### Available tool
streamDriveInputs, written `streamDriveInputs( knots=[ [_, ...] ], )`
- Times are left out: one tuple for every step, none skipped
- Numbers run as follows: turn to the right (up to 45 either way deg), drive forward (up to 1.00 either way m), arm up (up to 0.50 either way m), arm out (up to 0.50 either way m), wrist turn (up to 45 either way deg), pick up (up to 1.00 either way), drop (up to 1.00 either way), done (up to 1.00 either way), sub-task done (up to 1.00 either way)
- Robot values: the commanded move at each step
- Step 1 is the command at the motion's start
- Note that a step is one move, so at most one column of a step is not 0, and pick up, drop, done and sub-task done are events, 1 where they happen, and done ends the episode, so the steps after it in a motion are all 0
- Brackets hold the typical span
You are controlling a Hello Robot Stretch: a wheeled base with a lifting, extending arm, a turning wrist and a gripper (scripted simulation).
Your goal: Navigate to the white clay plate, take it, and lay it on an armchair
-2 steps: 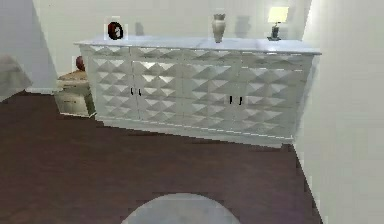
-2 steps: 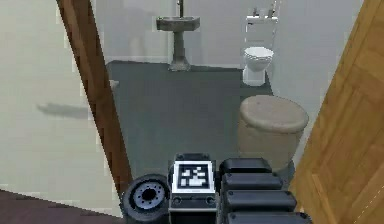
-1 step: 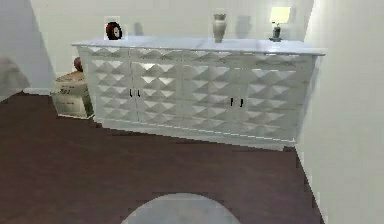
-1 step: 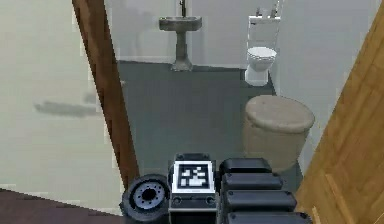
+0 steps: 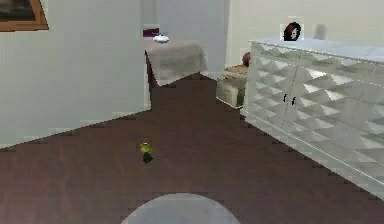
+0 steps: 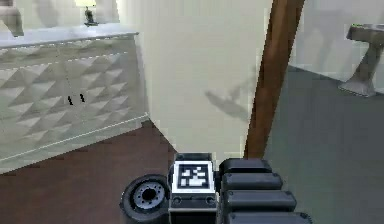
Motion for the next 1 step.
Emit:
streamDriveInputs(
  knots=[
    [-36.0,0.0,0.0,0.0,0.0,0.0,0.0,0.0,0.0]
  ],
)
